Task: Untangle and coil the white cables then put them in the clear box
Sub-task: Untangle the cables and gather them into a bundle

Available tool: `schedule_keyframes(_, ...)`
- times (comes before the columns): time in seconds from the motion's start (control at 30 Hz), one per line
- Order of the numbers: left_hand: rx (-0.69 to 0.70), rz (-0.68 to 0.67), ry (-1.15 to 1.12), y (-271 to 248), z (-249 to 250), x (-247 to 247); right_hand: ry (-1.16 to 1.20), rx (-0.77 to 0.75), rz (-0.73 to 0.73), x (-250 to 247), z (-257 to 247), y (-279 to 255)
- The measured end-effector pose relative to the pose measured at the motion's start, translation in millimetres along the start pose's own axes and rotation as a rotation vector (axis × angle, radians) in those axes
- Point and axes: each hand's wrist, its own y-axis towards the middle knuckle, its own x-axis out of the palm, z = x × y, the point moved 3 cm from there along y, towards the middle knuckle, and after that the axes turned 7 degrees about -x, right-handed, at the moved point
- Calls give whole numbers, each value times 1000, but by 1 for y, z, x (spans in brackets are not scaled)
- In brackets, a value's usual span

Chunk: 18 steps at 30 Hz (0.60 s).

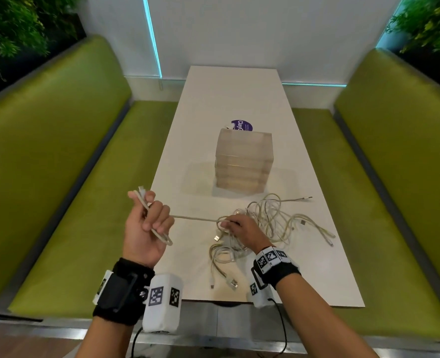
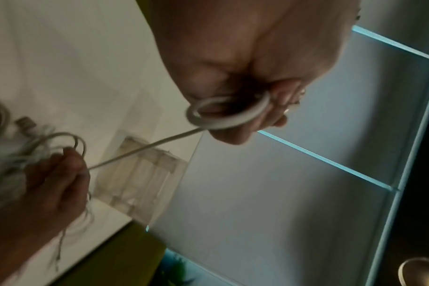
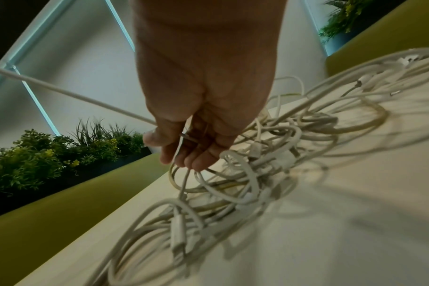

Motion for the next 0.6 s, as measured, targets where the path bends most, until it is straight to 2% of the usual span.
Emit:
schedule_keyframes(0.07,82,104,268,4,3,-6,3,3,11,-1,1,1)
schedule_keyframes(0.13,124,192,743,16,-8,-15,15,-5,12,1,-1,2)
schedule_keyframes(0.2,-7,163,1146,29,-37,-22,5,-52,0,4,-9,3)
schedule_keyframes(0.27,-173,83,1323,39,-68,-30,3,-106,-10,5,-19,3)
schedule_keyframes(0.37,-109,35,1636,51,-92,-36,19,-162,0,6,-26,3)
schedule_keyframes(0.43,-55,61,1637,51,-93,-40,12,-170,4,4,-26,3)
schedule_keyframes(0.5,-11,89,1452,45,-86,-34,-16,-149,-10,3,-22,3)
schedule_keyframes(0.6,-42,111,1220,36,-74,-21,-48,-115,-41,6,-14,5)
